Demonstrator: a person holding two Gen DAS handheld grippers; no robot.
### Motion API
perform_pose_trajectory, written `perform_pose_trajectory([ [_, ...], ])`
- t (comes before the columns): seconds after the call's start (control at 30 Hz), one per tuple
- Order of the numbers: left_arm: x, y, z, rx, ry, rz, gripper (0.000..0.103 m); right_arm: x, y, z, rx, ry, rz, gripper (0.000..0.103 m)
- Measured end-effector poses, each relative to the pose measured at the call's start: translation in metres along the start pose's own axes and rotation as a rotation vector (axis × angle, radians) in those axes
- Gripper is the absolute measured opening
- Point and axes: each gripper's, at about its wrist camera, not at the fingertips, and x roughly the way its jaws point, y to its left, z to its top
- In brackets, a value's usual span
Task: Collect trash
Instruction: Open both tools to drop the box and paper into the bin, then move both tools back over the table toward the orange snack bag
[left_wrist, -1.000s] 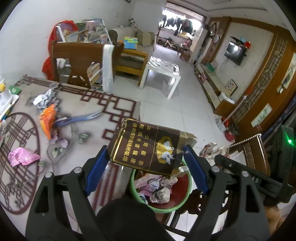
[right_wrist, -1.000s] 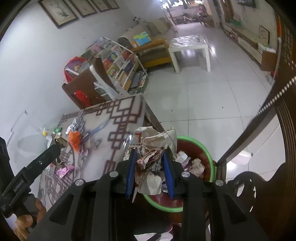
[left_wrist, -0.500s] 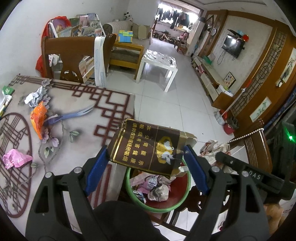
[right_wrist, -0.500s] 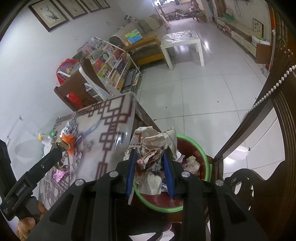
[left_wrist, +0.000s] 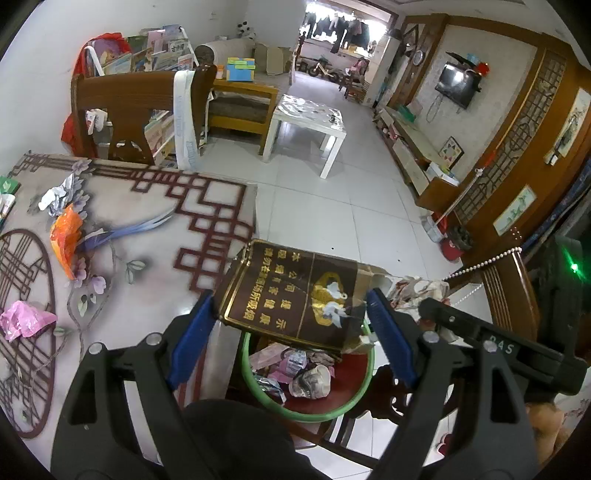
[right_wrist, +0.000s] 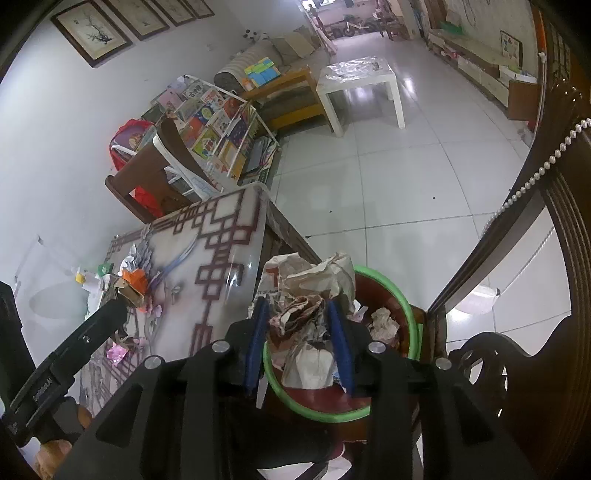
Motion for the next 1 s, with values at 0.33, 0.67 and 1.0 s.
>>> perform_pose_trajectory([
  [0.33, -0.003, -0.002, -0.002, 0.002, -0.007, -0.009, 0.087, 0.0, -0.003, -0.001, 0.03, -0.004, 0.042, 0.061],
  [0.67, -0.012, 0.03, -0.007, -0.083, -0.014, 0.021, 0.087, 0.003, 0.004, -0.001, 0.024, 0.017, 0.042, 0.064],
  [1.0, -0.05, 0.157, -0.042, -0.361, -0.044, 0.238, 0.087, 0.032, 0.063, -0.006, -0.114, 0.103, 0.091, 0.065],
])
